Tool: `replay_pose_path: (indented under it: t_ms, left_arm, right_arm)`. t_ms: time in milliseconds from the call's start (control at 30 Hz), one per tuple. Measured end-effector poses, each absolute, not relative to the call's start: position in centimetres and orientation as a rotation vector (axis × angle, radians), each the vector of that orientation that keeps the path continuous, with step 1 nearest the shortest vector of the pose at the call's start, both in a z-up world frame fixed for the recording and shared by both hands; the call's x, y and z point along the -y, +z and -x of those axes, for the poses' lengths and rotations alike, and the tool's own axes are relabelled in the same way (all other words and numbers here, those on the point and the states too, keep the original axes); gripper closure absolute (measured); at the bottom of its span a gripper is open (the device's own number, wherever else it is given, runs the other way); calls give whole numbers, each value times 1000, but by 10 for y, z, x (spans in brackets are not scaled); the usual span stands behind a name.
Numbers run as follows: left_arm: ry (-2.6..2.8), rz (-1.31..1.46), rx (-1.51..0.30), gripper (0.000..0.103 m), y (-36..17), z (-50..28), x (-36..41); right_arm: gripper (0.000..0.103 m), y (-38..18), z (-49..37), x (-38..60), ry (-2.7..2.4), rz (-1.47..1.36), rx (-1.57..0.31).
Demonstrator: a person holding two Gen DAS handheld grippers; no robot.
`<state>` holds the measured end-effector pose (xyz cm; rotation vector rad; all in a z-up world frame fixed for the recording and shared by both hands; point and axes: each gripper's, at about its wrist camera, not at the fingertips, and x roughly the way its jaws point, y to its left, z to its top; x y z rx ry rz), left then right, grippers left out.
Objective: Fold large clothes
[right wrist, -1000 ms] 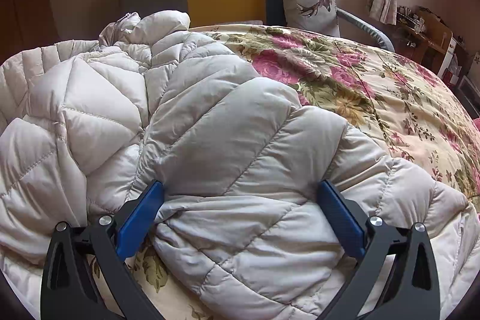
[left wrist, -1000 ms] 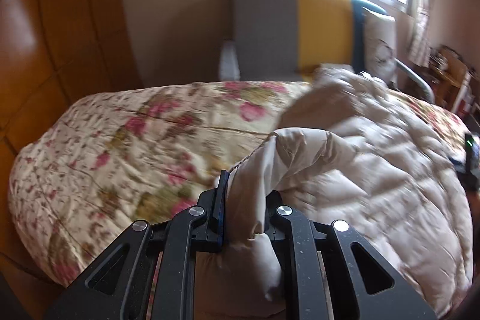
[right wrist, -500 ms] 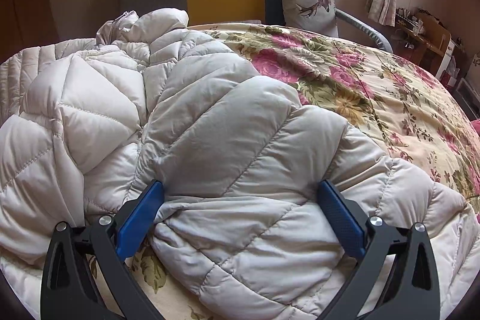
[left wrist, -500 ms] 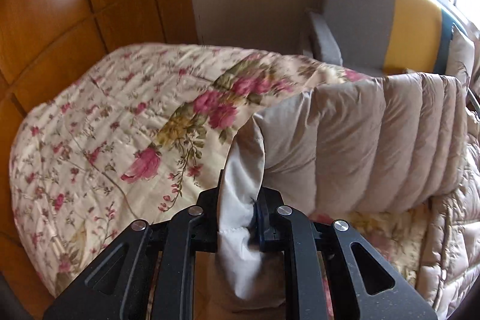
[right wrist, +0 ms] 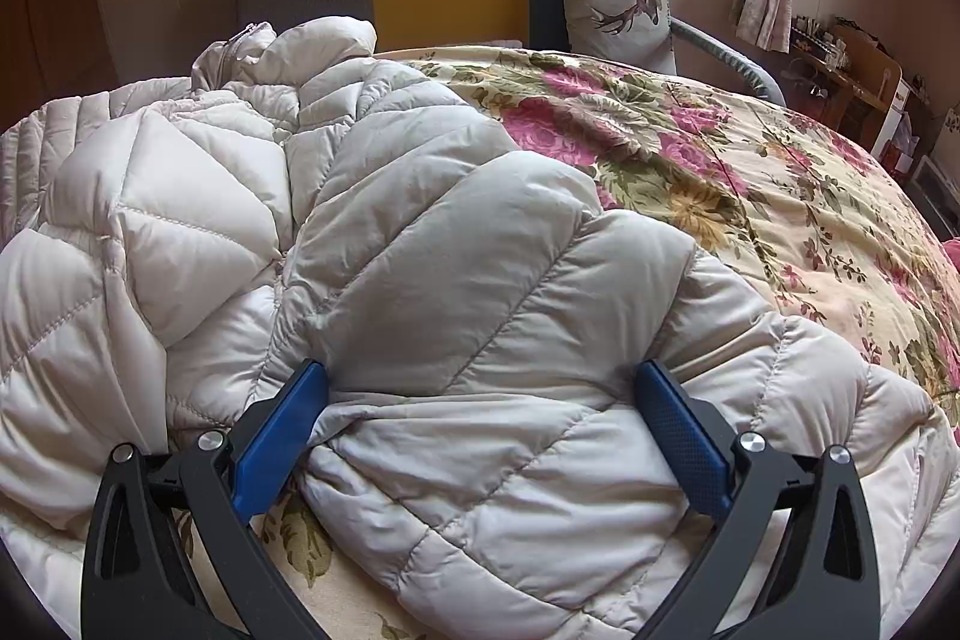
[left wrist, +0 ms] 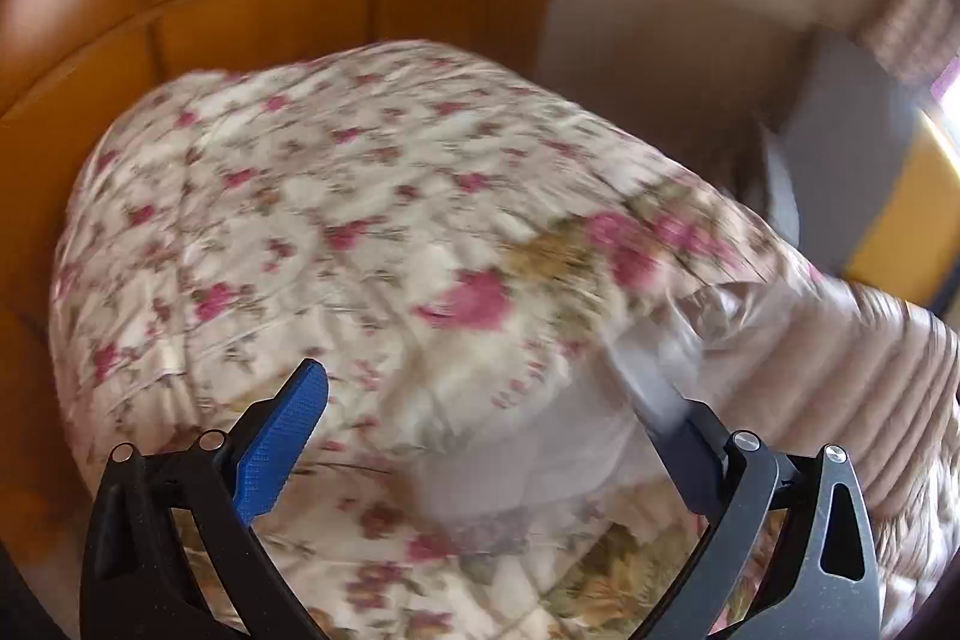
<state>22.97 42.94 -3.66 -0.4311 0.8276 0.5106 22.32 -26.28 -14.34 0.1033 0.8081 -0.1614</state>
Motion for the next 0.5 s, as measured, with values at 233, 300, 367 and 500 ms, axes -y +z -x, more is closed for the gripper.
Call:
replay_pose_path:
  t_ms: [233,300,367,500]
  left_arm:
    - [507,662,-608,4,-9,-170,-451]
    - [384,599,-617,4,-4,-165,-415]
    - [227,567,-661,4,-8,-166,-378]
    - [-100,566,-797,4,-32,-159,-292]
  right_arm:
    - [2,-142,-223,262,-170,-101,-799]
    - [2,-140,-222,261,-181,-98,-803]
    - [2,-134,-215,261,-220,-101,-800]
    - [2,-121,-176,265,-233,-218,-783]
